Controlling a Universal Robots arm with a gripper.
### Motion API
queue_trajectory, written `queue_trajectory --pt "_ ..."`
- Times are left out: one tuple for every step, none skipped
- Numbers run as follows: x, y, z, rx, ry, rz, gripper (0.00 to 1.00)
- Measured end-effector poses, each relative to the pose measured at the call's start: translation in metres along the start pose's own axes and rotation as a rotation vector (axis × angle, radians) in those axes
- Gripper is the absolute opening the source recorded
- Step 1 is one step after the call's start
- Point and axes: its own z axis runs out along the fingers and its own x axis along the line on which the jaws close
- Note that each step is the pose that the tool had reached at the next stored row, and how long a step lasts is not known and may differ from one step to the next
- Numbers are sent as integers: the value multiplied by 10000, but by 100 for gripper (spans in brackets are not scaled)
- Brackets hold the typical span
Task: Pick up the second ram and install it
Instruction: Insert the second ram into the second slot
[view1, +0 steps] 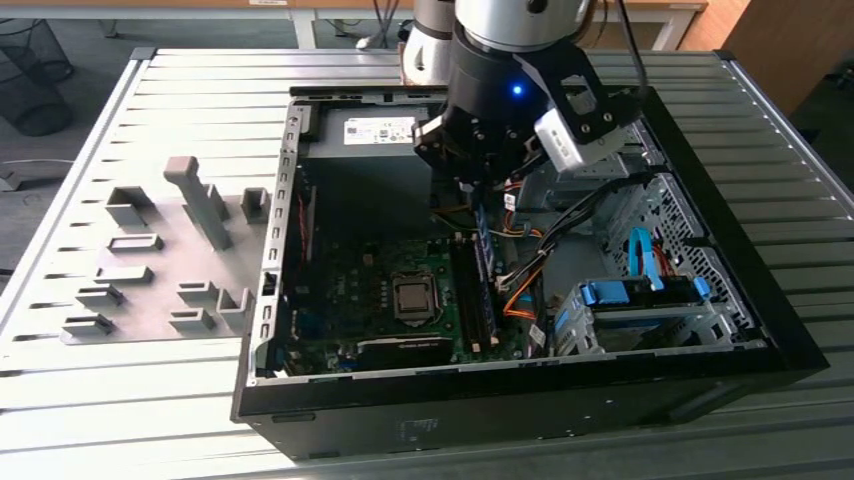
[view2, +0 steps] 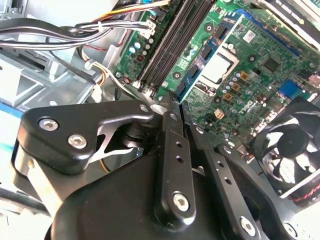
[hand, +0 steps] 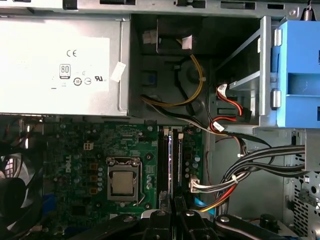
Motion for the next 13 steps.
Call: queue_trajectory --pt "1 -2 18 -1 2 -82 14" --pt "1 -3 38 -4 3 -184 14" --pt "1 -5 55 -3 6 -228 14" --pt "1 -8 73 -4 7 -229 14" --pt "2 -9 92 -4 7 -229 14" --pt "2 -10 110 -5 7 -229 14" --pt "3 -14 127 -5 7 -225 14" --pt "4 -21 147 -4 7 -222 14" --pt "4 -30 165 -5 7 -219 14" --pt "4 -38 182 -4 7 -215 14" --pt "5 -45 200 -4 7 -208 14" --pt "5 -50 218 -4 7 -198 14" --pt "6 -52 236 -4 6 -180 14"
